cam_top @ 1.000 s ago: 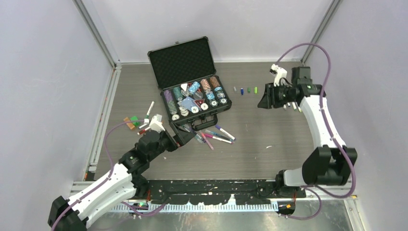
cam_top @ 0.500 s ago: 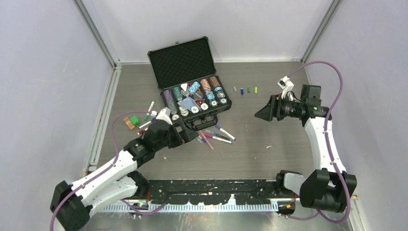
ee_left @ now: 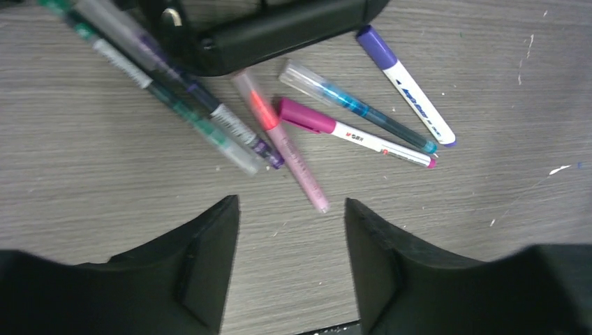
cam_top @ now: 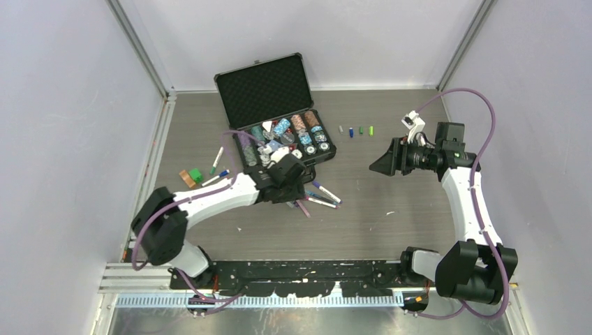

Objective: Open the pen caps
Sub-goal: Pick up the pen from the center of the board.

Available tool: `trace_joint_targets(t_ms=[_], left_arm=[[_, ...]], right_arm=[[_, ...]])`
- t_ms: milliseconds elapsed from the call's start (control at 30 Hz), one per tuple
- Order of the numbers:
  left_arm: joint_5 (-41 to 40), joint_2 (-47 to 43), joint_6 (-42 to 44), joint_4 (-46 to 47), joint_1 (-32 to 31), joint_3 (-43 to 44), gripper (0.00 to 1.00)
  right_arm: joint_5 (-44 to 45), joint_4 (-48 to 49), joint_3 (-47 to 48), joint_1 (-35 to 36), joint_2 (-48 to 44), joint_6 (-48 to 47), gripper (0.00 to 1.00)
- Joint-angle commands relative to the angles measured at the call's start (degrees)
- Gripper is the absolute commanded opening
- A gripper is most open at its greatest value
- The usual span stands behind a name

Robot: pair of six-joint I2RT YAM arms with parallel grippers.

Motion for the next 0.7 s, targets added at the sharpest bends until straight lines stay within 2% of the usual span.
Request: trace_joint_targets(t_ms=[0,67,167,667], left_arm=[[-2.92,6.75,-2.3,-2.79,-1.75,5.85,0.51],[-2.86,10.1,-2.68,-3.67,-1.71,7.95,0.41],[-2.2,13.6,-2.01,-3.63,-1.79,10.1,0.35],[-6.59,16.39,-1.96,-3.06,-1.27,12.17,0.31]], right_arm=[[-0.56,0.36,2.03,-0.23,-0.93,-0.68,0.66],[-0.72,0.45,1.98,-0.22,-0.87,-0.68,0.66],[-0.9,0.46,1.94,-0.22,-0.54,-0.61,0.66],[-0.76,0.45,1.85,-0.23,-0.33,-0.61,0.66]])
